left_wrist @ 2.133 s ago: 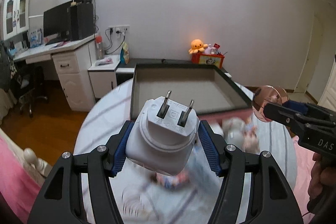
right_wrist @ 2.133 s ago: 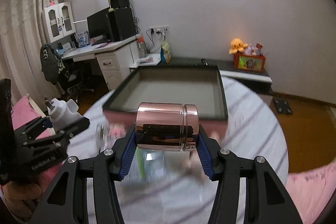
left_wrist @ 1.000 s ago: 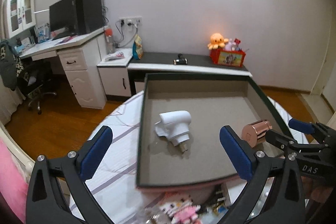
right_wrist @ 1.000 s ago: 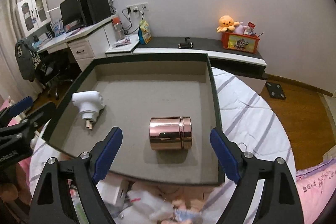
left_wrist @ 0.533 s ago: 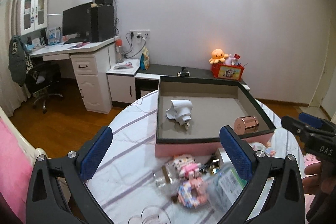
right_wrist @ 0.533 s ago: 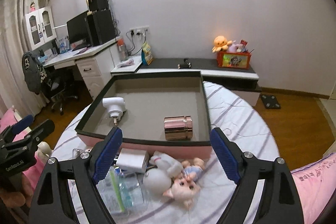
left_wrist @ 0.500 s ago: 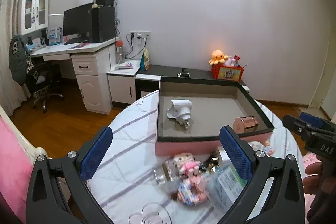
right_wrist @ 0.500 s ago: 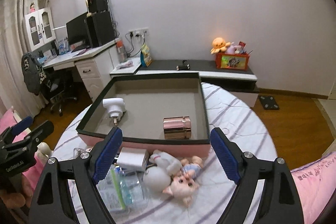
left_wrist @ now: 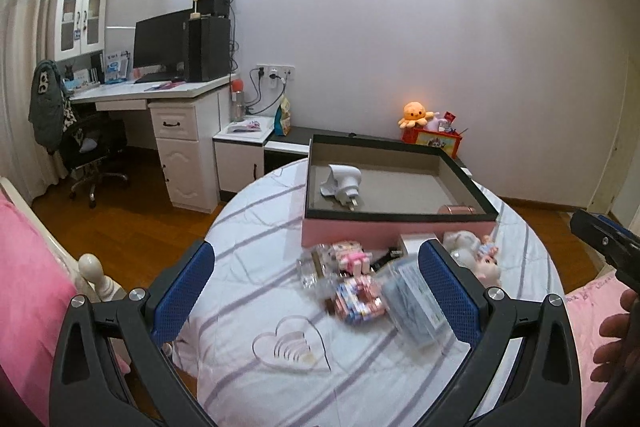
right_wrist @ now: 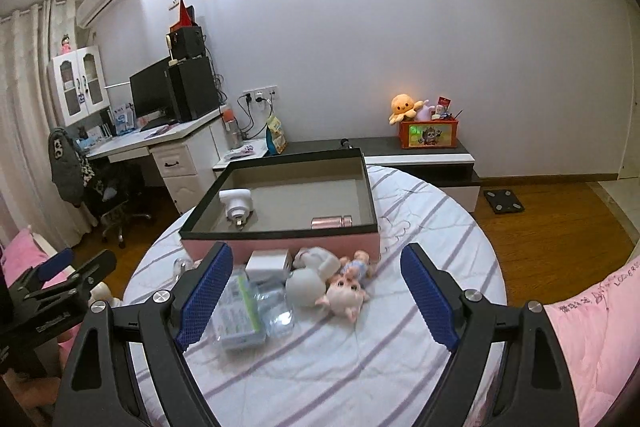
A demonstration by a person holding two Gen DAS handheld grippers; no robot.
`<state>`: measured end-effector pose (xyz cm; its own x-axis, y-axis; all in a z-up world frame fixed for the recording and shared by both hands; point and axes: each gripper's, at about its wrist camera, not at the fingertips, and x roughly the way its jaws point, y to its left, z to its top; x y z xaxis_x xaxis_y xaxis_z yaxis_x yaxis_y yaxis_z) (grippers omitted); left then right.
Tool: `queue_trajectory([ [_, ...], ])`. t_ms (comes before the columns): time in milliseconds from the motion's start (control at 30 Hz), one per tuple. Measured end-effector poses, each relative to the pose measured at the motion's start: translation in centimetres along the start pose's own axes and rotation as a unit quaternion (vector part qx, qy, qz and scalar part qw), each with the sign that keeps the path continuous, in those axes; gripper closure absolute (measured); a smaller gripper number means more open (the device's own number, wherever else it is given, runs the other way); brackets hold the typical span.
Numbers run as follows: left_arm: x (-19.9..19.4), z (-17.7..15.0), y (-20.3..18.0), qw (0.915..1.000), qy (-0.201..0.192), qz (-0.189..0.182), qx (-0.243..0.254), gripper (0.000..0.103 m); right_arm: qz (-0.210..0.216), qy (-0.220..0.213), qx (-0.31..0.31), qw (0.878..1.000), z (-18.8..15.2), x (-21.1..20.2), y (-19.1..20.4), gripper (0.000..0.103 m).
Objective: Organize rigid objects
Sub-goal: 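Withdraw both tools from the box back over the bed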
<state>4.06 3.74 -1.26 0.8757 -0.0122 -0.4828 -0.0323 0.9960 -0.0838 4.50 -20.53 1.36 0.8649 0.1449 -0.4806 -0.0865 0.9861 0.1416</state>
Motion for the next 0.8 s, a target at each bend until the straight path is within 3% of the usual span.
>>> queue_trajectory([
  [333, -1.9, -1.6, 0.2, 1.0, -0.003, 0.002, 0.001, 0.0, -0.013, 0.015, -0.001, 1.0, -2.6, -1.1, -0.5, 0.016],
  [800, 0.9, -3.3, 0.1, 0.9992, 0.038, 0.013, 0.01, 0.0, -0.004, 0.042, -0.01, 0.999, -3.4, 0.5, -0.5, 0.016],
])
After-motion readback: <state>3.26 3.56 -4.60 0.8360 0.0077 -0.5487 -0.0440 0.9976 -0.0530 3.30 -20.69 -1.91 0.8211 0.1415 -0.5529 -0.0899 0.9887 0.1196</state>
